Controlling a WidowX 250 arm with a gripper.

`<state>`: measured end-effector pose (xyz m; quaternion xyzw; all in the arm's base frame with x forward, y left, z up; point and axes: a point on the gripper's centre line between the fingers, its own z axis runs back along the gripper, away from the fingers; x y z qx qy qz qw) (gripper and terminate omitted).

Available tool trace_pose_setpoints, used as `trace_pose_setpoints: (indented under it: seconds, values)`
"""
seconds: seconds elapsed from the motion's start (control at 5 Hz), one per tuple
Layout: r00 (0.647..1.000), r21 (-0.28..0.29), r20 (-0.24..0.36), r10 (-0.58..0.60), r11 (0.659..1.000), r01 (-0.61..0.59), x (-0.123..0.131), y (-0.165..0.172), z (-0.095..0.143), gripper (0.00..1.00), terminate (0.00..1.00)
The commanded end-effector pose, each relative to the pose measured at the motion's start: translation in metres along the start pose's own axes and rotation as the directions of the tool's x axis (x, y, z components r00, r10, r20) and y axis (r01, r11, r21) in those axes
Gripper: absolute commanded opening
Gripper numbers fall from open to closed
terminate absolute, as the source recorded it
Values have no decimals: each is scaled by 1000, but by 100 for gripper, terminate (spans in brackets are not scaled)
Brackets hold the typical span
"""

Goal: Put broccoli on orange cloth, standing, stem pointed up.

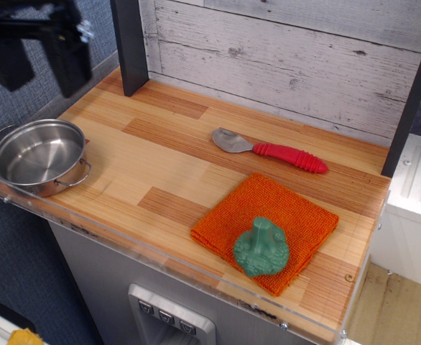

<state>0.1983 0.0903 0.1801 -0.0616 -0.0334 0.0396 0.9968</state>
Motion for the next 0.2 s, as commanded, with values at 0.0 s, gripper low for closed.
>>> trace_pose_setpoints:
  seconds: [0.0]
  values:
    - [993,23,118,-6,1000,4,-21,3,18,100,100]
